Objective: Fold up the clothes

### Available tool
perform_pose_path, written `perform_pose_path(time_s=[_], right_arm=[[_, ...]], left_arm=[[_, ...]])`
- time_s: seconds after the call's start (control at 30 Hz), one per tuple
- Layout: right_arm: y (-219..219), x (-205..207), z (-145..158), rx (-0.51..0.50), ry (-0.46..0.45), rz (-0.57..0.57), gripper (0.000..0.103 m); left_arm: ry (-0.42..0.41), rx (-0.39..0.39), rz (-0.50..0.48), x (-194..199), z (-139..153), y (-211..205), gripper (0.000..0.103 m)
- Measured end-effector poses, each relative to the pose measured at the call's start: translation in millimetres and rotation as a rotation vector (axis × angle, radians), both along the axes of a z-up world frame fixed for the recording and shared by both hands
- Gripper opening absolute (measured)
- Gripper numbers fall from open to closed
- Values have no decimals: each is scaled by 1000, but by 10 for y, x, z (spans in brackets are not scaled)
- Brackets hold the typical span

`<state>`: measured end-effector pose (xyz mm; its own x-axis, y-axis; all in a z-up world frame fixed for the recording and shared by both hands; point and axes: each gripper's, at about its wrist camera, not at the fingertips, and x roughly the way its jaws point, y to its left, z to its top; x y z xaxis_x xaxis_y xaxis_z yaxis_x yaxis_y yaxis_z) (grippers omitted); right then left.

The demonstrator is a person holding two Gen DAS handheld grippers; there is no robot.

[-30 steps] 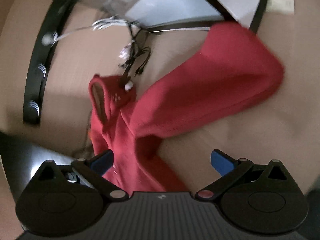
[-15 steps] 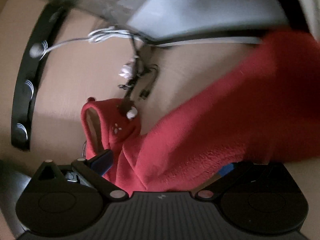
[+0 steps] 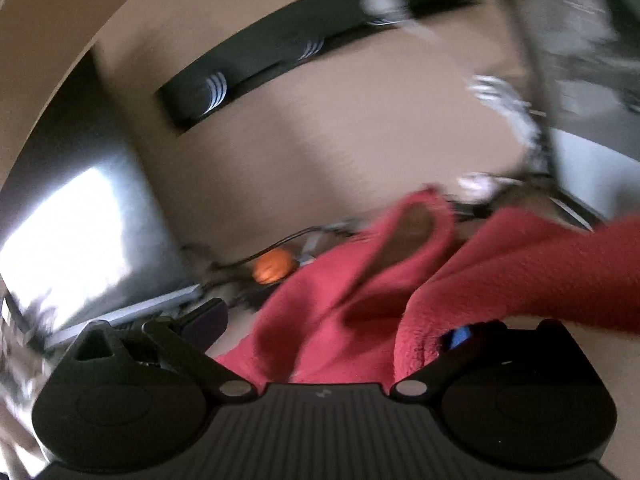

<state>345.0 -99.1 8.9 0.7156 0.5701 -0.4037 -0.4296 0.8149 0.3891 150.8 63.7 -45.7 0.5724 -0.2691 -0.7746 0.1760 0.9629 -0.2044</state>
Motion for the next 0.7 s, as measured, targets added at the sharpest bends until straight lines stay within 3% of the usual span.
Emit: perform_pose_path(time_s=[0.13,0.23,0.37,0.5,0.7], right_arm=[[793,70,-129,-266,137,340,103],[1048,-66,-153,-360,111,423,103],[906,-140,-121,-371,97,402,103],[582,-340,-120,-463,57,304,103],[-23,-637,-69,-542,62,200,103]], left_arm=[[-13,-25,2,-13,-4,38,103],[-24,-41,-6,-26,-10,73,103],[-29,-68,-8,-36,-11,118,103],[-29,-74,-7,-20,6,117,103],[-48,-226,37,180,233,273,103]])
